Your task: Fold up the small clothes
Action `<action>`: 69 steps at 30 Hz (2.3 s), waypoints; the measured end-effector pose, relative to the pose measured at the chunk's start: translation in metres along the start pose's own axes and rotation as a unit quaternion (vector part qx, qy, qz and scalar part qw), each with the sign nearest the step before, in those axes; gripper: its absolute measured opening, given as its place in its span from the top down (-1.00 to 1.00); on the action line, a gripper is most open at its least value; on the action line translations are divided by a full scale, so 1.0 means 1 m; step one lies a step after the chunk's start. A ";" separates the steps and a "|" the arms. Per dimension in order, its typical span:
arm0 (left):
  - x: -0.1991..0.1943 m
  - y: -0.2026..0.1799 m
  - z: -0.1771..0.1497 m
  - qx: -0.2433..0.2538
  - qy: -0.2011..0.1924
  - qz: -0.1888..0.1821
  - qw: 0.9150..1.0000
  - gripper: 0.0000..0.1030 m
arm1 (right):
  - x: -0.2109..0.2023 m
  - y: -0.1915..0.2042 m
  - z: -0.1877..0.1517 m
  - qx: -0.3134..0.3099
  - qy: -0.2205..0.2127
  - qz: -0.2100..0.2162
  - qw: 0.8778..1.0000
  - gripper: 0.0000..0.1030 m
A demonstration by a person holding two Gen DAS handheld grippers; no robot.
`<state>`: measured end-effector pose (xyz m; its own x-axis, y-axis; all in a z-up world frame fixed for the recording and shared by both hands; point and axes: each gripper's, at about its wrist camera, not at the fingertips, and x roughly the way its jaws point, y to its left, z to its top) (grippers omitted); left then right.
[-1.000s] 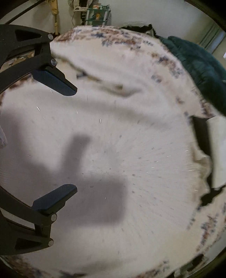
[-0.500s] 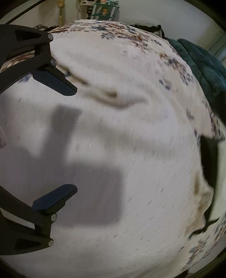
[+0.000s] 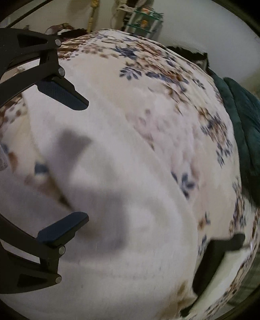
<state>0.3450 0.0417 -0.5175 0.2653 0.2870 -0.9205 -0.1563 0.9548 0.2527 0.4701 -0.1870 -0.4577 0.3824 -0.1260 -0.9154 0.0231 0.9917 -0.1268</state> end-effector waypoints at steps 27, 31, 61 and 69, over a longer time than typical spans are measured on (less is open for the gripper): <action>-0.010 0.275 -0.125 -0.297 0.096 -0.059 0.948 -1.00 | 0.008 -0.017 -0.097 0.124 0.157 0.103 0.974 -0.35; 0.025 0.325 -0.172 -0.388 0.137 -0.066 0.909 -0.99 | 0.029 -0.032 -0.123 0.171 0.200 0.098 0.960 -0.35; -0.107 -0.020 0.047 -0.061 -0.038 -0.243 0.967 0.84 | 0.056 -0.129 -0.081 0.132 0.145 -0.014 0.980 -0.52; -0.174 -0.234 0.075 0.067 -0.060 -0.344 0.935 0.75 | 0.056 -0.255 -0.126 0.222 0.175 -0.007 0.959 -0.52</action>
<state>0.4068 -0.2255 -0.3941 0.3648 -0.4001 -0.8407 0.2094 0.9151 -0.3446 0.3693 -0.4504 -0.5252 0.0475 -0.0645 -0.9968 0.4478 0.8934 -0.0364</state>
